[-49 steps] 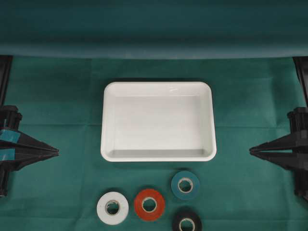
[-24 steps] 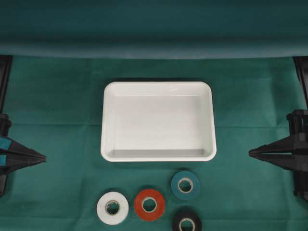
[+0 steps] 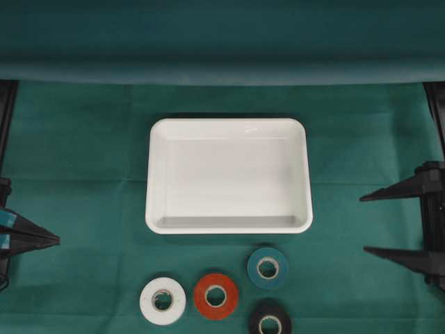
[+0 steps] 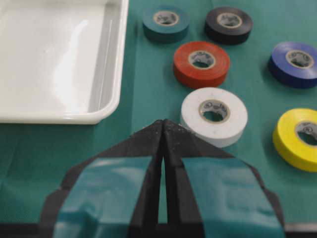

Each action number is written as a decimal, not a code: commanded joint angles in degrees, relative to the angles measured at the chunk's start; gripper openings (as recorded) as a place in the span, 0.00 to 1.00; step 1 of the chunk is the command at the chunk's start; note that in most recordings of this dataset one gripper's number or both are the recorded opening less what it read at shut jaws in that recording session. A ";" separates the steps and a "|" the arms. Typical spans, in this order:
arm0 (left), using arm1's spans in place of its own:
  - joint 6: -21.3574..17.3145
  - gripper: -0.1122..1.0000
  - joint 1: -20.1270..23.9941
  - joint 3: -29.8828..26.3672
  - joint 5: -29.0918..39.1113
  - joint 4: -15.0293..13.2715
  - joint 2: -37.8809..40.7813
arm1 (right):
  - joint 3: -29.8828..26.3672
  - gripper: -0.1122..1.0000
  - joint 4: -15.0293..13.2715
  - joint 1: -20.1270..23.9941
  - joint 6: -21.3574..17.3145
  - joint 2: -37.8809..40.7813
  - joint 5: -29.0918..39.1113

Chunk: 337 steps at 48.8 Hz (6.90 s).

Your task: Put the tape into the white case with the right arm.

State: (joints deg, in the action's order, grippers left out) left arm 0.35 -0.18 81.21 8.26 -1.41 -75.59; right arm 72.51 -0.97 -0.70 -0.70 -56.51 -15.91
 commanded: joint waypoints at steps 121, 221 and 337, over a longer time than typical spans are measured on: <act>3.69 0.10 0.00 -0.18 2.02 -0.09 -0.18 | -7.56 0.88 -0.88 12.13 -3.78 17.23 19.34; 3.69 0.10 0.26 0.35 1.85 -0.09 -1.14 | -53.53 0.88 -2.29 20.39 -3.78 71.98 21.80; 3.87 0.10 0.35 0.62 1.58 -0.09 -1.23 | -55.99 0.11 -4.48 20.57 -8.53 67.24 33.31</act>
State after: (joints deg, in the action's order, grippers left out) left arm 4.22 0.00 82.44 10.37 -1.49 -77.26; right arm 18.11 -5.54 19.60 -8.61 12.92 17.40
